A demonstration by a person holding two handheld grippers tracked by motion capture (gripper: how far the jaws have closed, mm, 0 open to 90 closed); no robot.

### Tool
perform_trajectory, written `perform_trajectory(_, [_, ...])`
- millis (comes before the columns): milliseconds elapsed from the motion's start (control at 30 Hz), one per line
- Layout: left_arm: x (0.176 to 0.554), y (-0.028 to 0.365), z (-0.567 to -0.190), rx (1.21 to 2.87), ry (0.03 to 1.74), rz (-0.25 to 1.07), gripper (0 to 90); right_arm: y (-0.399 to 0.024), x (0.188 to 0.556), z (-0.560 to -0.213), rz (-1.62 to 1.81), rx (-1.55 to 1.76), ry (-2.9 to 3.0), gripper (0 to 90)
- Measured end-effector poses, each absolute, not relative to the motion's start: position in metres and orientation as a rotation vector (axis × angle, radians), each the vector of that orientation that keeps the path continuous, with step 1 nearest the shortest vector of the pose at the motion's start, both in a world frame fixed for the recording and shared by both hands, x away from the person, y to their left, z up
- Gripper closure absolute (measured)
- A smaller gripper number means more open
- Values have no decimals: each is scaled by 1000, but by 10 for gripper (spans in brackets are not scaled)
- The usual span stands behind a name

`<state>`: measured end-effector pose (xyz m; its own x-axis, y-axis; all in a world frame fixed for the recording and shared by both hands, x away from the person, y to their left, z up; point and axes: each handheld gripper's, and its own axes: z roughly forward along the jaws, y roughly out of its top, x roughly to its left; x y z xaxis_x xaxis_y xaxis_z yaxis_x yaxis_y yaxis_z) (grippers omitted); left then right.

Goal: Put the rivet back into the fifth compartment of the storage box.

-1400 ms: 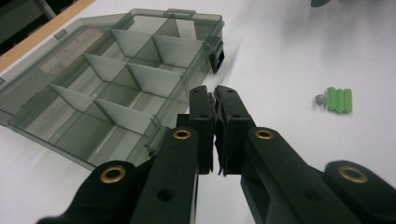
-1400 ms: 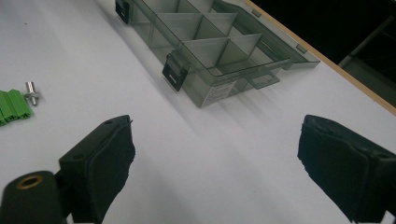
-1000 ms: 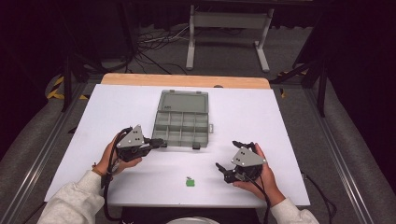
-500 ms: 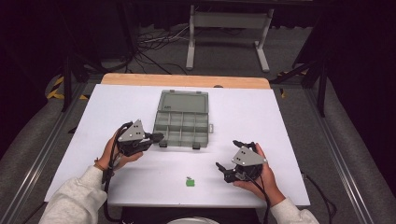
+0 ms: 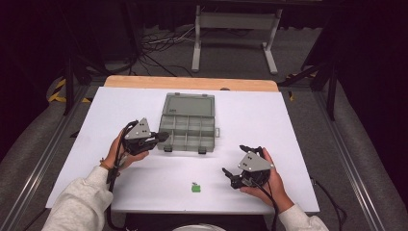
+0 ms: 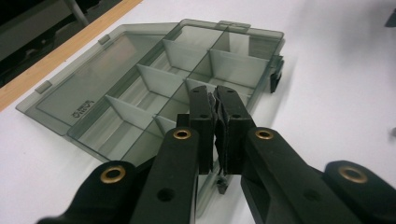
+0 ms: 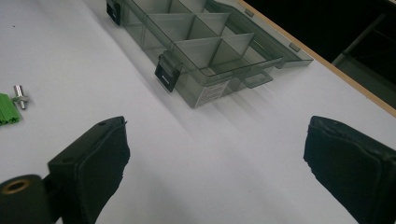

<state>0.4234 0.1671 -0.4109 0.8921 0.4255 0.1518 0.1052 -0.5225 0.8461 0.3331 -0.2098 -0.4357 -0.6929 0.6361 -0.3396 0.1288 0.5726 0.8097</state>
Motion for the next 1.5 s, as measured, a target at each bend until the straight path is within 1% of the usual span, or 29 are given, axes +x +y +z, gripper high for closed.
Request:
perform_trajectory(567, [445,170,-419,2130,451,410,864,-210,333,-436,1052,604,2181,76])
perform_trajectory(1167, [450,165,-429,2190,468,363,863,-210,333,-436,1049,603,2185,77])
perform_trajectory(1500, [447,163,-432,2212,455,353,845,-210,333,-436,1049,600,2181,77])
